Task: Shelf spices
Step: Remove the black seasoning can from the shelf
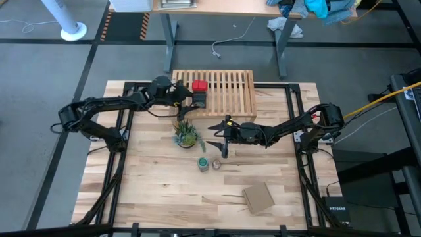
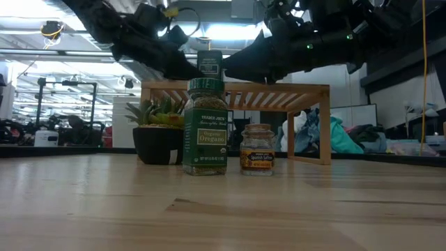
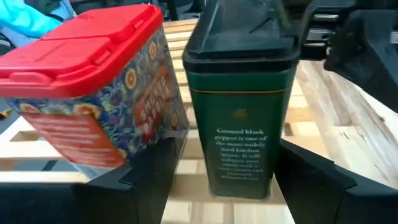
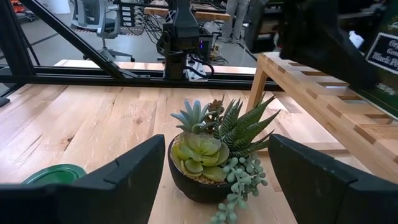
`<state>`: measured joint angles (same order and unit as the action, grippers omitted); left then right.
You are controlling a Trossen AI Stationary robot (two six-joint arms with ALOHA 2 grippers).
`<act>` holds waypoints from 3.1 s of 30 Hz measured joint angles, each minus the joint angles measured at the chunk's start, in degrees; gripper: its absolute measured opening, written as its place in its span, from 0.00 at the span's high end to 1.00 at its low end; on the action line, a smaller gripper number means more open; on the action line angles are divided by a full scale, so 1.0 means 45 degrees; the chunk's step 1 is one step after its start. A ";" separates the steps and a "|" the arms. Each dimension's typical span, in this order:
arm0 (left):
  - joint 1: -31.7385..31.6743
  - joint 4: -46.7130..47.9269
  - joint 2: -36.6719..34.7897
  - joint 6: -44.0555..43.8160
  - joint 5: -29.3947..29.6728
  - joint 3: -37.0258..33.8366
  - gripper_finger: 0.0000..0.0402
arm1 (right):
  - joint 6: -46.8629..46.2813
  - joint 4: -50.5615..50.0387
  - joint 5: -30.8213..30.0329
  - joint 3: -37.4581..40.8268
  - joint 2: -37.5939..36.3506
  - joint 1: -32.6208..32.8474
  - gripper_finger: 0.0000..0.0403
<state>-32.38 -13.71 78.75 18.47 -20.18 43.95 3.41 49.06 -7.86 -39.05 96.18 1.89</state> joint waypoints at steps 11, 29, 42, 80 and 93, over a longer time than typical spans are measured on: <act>0.0000 -0.0495 0.0381 0.0272 -0.0433 0.0503 0.37 | 0.0012 -0.0151 0.0000 0.0000 -0.0005 0.0000 0.28; 0.0707 -0.0378 0.0246 0.0217 -0.0424 0.0498 0.73 | 0.0010 -0.0282 0.0000 0.0000 -0.0005 -0.0005 0.28; 0.1012 0.2945 -0.3970 -0.0294 0.0832 0.0493 0.73 | 0.0027 -0.0794 -0.1802 0.0000 -0.0005 -0.0010 0.28; 1.1909 0.2976 -0.3687 -0.9694 0.7265 -0.3773 0.73 | 0.1975 -0.3638 -0.1960 0.0000 -0.3211 -0.0015 0.28; 1.2123 -0.1549 0.1784 -0.9381 0.8711 -0.3839 0.73 | 0.2091 -0.3610 -0.0879 0.0000 -0.3206 -0.0015 0.28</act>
<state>22.17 -20.68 86.78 -23.75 19.02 26.68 12.82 32.81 -11.81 -39.05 81.76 1.83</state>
